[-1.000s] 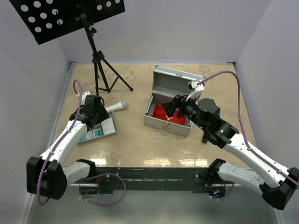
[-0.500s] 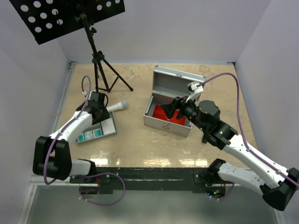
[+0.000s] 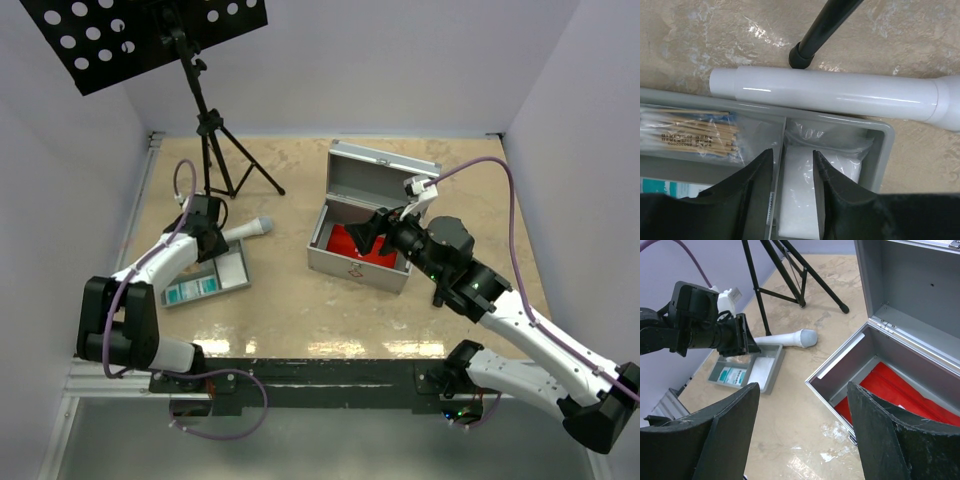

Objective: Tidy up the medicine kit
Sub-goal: Pick up the medicine box compartment at the center of the board.

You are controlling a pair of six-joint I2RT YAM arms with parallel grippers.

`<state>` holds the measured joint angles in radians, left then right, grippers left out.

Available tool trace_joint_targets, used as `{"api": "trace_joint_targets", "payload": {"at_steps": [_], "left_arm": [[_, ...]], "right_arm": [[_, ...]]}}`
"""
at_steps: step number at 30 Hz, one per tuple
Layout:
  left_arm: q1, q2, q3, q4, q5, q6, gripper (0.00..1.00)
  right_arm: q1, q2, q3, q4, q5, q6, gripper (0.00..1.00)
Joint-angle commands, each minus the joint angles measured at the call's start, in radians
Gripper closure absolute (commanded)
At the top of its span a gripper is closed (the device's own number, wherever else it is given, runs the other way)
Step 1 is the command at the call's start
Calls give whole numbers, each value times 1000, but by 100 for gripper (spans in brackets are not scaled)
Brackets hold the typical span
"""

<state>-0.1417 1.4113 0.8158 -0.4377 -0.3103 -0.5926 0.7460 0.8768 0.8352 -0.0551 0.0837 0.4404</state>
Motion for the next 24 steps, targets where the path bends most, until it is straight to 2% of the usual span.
{"api": "trace_joint_targets", "payload": {"at_steps": [1,5,12,16,17,21,24], "left_arm": [[10,9,-10,54,-7,42,66],[10,21,-17,60,-1,47,75],[16,48,-30,76,11,47,71],[22,66,-30,80,26,56,74],[24,71,-30,79,31,57,76],[25,42,-38,82,34,56,97],[24,-24,-41,62,42,50,100]], "right_arm": [[0,-1,-5,29,-4,-9,25],[1,5,-8,32,-2,-8,25],[1,16,-4,24,7,-8,25],[1,21,-5,23,7,-8,25],[1,21,-4,21,7,-8,24],[1,18,4,17,10,-8,25],[1,14,11,9,10,-8,25]]}}
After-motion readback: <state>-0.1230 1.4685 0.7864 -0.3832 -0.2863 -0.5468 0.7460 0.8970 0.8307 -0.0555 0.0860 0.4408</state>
